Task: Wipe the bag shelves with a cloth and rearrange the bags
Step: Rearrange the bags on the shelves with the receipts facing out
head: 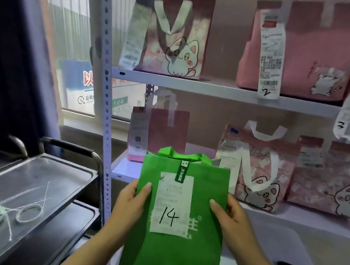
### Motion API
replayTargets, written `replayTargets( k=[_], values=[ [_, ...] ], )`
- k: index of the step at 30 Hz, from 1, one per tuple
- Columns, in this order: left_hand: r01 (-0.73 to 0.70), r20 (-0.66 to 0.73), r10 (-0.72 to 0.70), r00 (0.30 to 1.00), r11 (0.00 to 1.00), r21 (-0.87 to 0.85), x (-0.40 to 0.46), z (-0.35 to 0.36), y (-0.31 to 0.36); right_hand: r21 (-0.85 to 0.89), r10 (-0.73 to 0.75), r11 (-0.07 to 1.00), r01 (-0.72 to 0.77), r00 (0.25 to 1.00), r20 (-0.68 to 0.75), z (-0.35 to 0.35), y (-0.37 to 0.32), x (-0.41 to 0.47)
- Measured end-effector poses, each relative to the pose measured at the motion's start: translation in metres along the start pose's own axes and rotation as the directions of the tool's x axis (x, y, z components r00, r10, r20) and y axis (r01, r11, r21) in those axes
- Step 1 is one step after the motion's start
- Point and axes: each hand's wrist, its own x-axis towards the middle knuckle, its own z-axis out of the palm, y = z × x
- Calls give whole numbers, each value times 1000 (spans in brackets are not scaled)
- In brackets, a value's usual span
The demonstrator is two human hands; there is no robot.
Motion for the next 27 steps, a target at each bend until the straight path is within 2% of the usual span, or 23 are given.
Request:
replayTargets(
  k=[3, 9, 13, 18, 24, 27],
  values=[
    [-43, -23, 43, 999, 999, -14, 14, 6, 17, 61, -23, 998, 22, 1000, 15, -1, -15, 15],
    [-39, -62, 36, 997, 998, -50, 41, 14, 26, 126, -63, 990, 70, 996, -58, -16, -25, 51],
    [60, -206, -77, 976, 994, -87, 76, -2, 5, 128, -56, 990, 64, 997, -58, -26, -24, 71],
    [197, -281, -151, 948, 970, 143, 120, -30, -30, 135, -35, 990, 47, 995, -93, -33, -19, 86],
    [202, -228, -148, 962, 951, 232, 202, -44, -30, 130, 11, 991, 15, 980, -199, -27, -19, 97],
    [195, -261, -119, 958, 938, 285, 248, -52, -36, 144, 21, 989, 19, 962, -274, -20, -22, 98]
  ],
)
